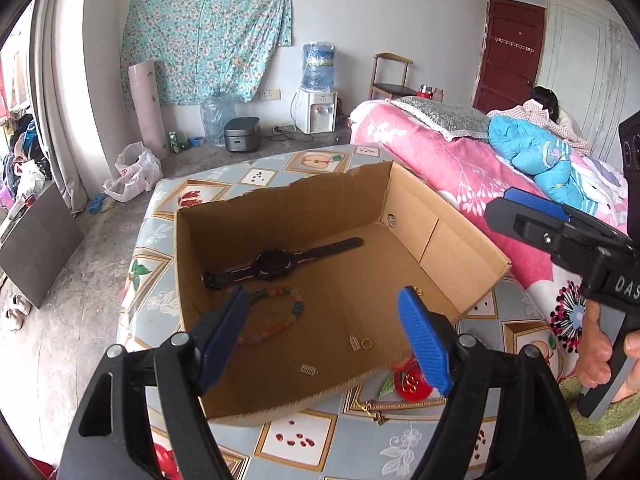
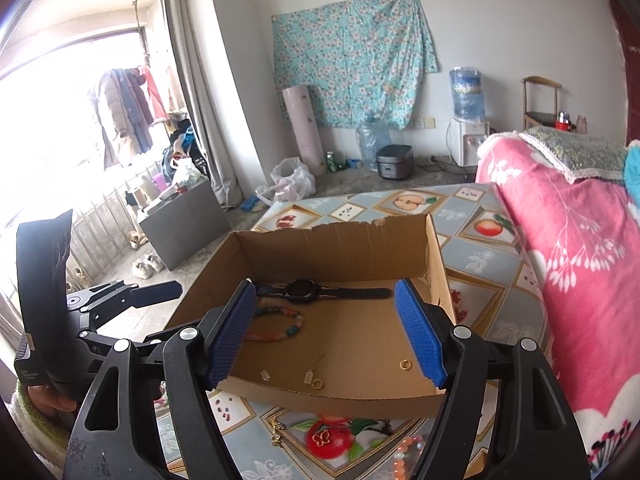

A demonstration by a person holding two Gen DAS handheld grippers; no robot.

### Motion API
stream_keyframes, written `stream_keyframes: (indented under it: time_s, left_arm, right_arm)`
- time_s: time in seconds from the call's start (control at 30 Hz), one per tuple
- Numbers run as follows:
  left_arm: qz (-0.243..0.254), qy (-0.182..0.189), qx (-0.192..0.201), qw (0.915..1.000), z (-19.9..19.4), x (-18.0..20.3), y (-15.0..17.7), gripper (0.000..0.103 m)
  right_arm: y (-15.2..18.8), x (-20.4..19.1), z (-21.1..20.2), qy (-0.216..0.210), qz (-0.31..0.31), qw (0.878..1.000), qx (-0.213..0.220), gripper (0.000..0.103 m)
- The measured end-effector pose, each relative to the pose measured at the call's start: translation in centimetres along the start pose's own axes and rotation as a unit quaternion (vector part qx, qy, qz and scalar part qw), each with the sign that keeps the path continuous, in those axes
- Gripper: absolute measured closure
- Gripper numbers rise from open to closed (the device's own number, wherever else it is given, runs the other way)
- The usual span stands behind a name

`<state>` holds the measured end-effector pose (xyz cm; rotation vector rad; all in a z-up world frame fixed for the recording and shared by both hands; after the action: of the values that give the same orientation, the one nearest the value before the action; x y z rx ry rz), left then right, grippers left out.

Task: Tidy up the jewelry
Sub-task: 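Withdraw both grippers from the box back toward the table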

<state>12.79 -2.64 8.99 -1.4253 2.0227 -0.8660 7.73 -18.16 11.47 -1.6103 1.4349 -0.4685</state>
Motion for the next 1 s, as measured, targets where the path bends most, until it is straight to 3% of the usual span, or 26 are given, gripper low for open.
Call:
stream_keyframes:
  time_s: [0.23, 0.53, 1.0]
  left_arm:
    - [-0.022, -0.009, 0.014, 0.9996, -3.0, -1.8, 2.5, 0.021]
    - [-0.047, -0.024, -0.003, 0.9986, -3.7, -3.0, 4.9, 0.019]
    - [-0.056, -0.030, -0.014, 0.9979, -3.3, -3.0, 5.2, 0.019]
  right_arm:
    - [0.4, -2.1, -1.0, -0.033, -0.025, 0.999, 0.016, 0.031]
    - [1.5, -3.6, -1.1, -0.059, -0.046, 0.997, 0.014, 0.030]
    - [2.9, -3.8, -1.0, -0.078, -0.048, 0.996, 0.005, 0.025]
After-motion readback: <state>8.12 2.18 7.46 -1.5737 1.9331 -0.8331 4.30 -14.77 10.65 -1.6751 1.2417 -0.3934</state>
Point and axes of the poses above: each gripper's, at about its wrist camera, not at the fingertips, and z roughly the way its jaws point, x to its right, y to its underside, the point moved 1 cm from there along z, roughly the way its jaws point, and after that the axes turned 8 degrees about -y, right-handed, at the moved point
